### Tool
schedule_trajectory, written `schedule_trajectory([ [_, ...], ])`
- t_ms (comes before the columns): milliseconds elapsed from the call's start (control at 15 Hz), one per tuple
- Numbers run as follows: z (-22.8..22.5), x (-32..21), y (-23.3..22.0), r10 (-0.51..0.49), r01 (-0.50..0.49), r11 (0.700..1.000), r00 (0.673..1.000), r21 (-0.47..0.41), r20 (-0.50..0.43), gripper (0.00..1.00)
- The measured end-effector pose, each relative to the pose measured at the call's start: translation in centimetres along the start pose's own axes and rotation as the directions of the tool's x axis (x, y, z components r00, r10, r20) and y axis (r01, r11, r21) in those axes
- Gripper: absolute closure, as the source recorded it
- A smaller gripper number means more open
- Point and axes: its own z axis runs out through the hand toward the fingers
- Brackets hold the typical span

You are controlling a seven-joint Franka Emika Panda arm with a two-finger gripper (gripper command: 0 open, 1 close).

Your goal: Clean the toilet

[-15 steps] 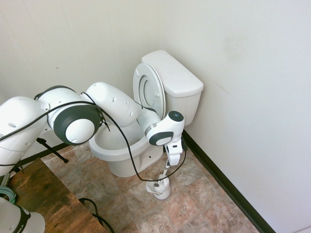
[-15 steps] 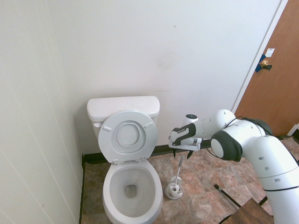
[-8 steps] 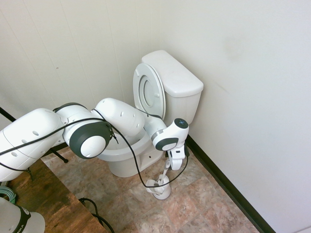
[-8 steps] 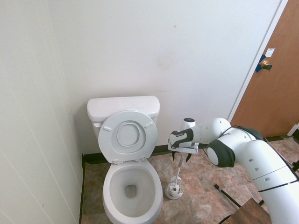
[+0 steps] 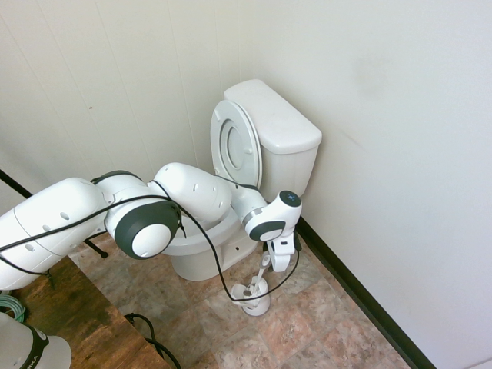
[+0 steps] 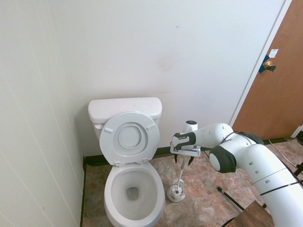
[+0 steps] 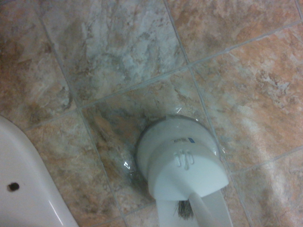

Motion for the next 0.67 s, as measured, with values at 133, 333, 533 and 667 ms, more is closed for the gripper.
schedule_trajectory([
  [133, 0.31, -0.16, 0.06, -0.001, 0.002, 1.0, 1.0, -0.003, 0.003, 1.0],
  [333, 0.46, -0.31, 0.06, -0.004, 0.004, 1.0, 1.0, -0.005, 0.005, 1.0],
  [533, 0.38, -0.32, 0.0, -0.005, 0.005, 1.0, 1.0, -0.003, 0.004, 1.0],
  [667, 0.26, -0.31, -0.06, -0.006, 0.006, 1.0, 1.0, -0.001, 0.004, 1.0],
])
